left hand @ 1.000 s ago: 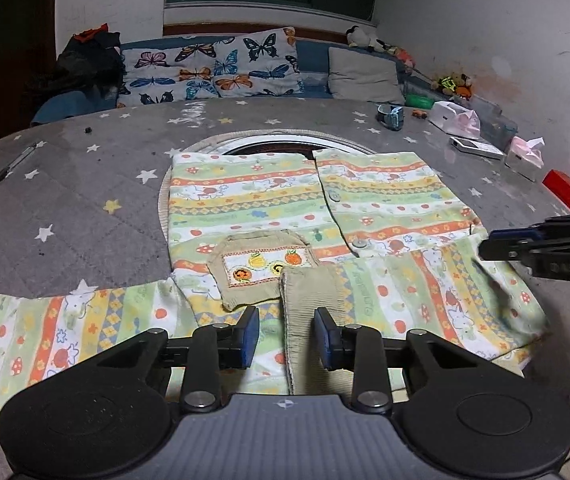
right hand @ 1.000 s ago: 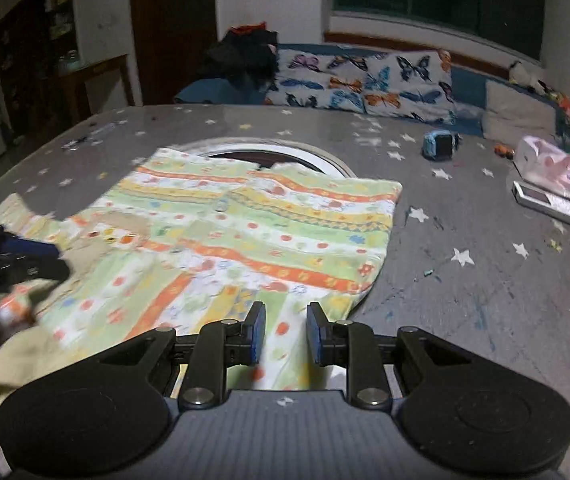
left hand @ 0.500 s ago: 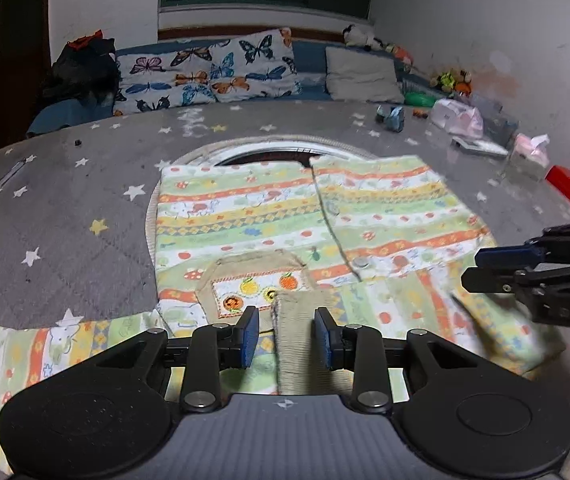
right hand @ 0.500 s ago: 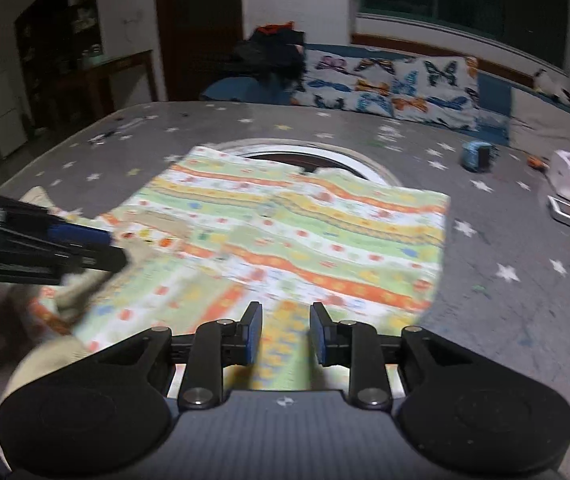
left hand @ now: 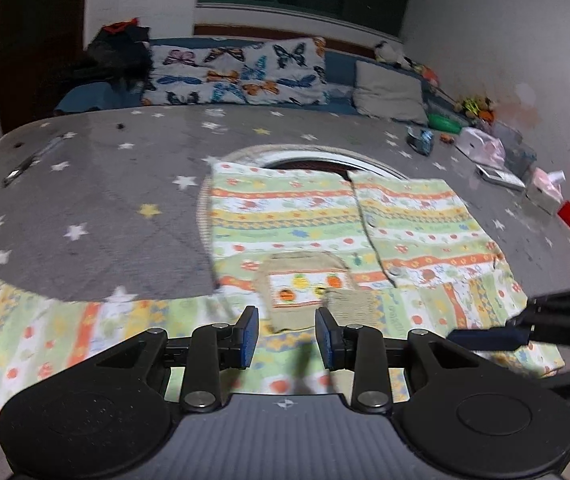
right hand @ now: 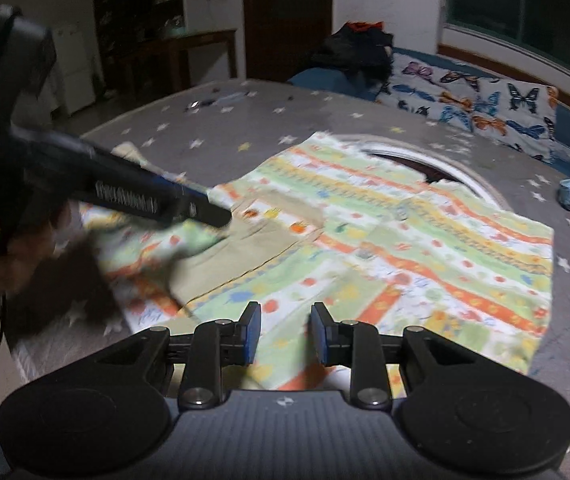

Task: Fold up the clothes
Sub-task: 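Grasp the other beige sleeve cuff with the left gripper and lift it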

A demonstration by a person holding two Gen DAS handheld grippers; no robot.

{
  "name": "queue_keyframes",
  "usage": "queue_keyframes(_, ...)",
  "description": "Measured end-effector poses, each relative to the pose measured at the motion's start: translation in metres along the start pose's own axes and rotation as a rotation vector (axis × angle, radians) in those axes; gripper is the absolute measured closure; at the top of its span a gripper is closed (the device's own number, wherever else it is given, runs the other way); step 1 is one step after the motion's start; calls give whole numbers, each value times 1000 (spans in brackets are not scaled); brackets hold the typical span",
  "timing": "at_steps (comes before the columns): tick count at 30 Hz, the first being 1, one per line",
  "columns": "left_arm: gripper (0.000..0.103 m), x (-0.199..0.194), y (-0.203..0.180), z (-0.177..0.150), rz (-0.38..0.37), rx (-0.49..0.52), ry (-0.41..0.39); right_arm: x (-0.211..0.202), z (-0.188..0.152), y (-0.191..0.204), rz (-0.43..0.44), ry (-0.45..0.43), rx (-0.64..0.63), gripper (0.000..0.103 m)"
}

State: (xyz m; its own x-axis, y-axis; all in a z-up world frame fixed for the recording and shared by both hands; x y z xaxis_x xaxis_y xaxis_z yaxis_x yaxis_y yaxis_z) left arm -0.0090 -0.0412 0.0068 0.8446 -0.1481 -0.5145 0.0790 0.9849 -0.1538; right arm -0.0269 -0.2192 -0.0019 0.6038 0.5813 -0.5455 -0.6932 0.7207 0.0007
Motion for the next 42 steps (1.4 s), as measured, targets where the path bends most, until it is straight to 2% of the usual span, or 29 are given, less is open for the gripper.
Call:
queue_keyframes(7,68,-35,56,-4,127,-90,-41,3,11,15,21,-29,-33,76)
queue_keyframes(14,64,-68,114,-18,287,-168,-64,18,3,30,45,15,-80,76)
queue_keyframes(22,64,-87,181,-29,460,-298,-83,12,11,26,41,-11,-52,76)
queue_keyframes(28,64,-81,202,-33,516,-339,-73,8,11,25,35,-17,-42,76)
queue_keyframes(35,66,-76,208,-31,552,-351,-94,3,12,22,23,-26,-32,76)
queue_keyframes(37,74,-74,209,-30,558,-351,-100,2,12,21,21,-29,-23,76)
queue_keyframes(38,86,-74,210,-30,558,-358,-104,2,11,21,20,-30,-18,76)
queue_keyframes(39,92,-74,211,-29,548,-375,-109,1,11,20,18,-32,-13,76)
queue_keyframes(42,95,-78,205,-21,505,-396,-147,-2,9,18,13,-35,-4,76)
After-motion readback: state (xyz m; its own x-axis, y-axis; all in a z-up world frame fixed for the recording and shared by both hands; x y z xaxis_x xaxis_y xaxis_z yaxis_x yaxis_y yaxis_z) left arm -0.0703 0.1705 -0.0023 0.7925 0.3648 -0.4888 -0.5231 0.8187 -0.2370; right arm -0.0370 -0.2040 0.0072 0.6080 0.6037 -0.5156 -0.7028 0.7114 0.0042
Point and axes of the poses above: each gripper's, at about its wrist camera, not at the fingertips, and x roughly the way its jaws point, y to its left, z to its top, the point moved 6 cm from there along x, roughly the way its jaws point, and after that the axes turned 11 degrees about -y, right-handed, at the moved point
